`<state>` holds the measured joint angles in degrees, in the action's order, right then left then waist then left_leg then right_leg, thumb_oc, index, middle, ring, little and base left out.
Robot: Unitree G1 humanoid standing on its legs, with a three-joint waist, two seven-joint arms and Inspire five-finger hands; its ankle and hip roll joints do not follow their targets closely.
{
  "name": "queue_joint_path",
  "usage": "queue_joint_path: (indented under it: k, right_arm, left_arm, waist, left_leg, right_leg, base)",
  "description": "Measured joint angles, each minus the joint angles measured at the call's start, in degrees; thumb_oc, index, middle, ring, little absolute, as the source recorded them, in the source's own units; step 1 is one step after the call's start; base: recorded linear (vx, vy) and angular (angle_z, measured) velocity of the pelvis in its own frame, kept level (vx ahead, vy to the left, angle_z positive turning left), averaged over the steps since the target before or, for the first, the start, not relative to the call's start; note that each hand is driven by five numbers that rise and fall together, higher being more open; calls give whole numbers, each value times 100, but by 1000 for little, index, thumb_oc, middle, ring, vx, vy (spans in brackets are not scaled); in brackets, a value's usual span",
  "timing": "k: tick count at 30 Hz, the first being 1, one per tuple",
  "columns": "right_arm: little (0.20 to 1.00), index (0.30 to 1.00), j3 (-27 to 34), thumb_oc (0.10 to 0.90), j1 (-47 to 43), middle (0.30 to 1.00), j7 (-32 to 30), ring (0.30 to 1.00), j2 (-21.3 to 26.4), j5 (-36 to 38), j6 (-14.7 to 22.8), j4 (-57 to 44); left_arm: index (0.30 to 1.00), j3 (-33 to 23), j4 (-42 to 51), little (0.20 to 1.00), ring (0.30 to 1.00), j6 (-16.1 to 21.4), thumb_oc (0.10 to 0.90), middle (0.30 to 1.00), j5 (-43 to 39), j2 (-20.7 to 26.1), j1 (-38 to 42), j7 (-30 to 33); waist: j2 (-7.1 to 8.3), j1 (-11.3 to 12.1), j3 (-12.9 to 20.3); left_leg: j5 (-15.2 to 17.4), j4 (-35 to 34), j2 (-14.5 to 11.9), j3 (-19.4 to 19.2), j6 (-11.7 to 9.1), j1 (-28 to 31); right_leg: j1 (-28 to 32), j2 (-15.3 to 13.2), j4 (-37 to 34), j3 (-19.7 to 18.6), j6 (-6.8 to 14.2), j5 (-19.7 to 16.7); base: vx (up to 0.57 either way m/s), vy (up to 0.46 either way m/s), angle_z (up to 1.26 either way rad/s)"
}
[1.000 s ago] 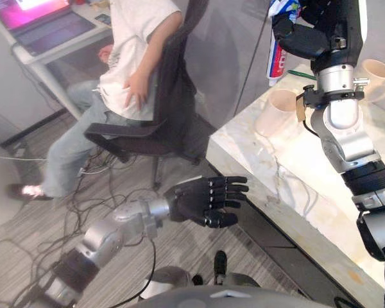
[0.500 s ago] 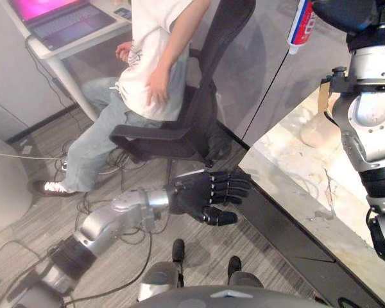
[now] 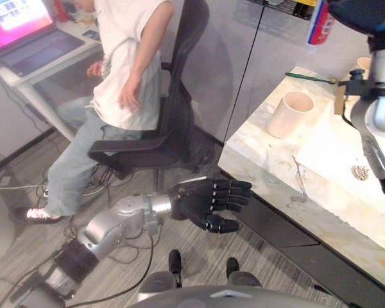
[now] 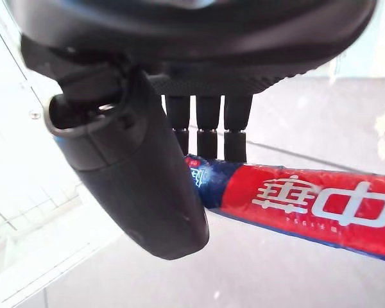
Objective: Organize the bathroom.
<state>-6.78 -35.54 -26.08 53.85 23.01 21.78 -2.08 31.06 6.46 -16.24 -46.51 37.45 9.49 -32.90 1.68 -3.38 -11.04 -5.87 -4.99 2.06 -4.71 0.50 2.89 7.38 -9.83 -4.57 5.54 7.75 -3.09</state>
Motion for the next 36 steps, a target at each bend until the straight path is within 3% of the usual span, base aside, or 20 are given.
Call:
queue_joint_path:
  k: [6,15,29,36]
  right_arm:
    - [300,300,387,400,623,300,-38,300,-36,130,-2,18]
    - [300,300,391,400,1017,300,-20,300,-691,277,0,17]
    - [300,300,382,400,1186,300,-203,300,-992,272,12,259]
    - [300,300,338,400,1260,300,-208,300,-1399,274,12,264]
  left_arm:
    - [900,-34,-247,900,900,-114,800,900,428,414,-304,16]
    - [900,18,-247,900,900,-147,800,900,416,193,-339,22]
    - [900,20,-249,900,900,-148,800,900,416,185,-539,47]
    - [900,74,-248,900,900,-152,800,900,416,179,-577,53]
  waist:
    - [-8,-176,80]
    - [-8,-134,166]
    - [-16,14,280]
    - [-27,12,297]
  left_leg:
    - [31,-12,-56,-167,3,64]
    - [59,-14,-68,-231,4,87]
    - [58,-15,-68,-202,5,78]
    - [42,-16,-70,-185,11,67]
  right_leg:
    - [-27,8,-1,-161,2,-5]
    - [-40,15,-1,-248,17,-21]
    - [-34,13,-1,-195,17,-20]
    - [-32,13,-2,-168,17,-21]
  base:
    - [9,17,-14]
    - [6,-1,-4]
    - [0,0,0]
    - [9,-4,2]
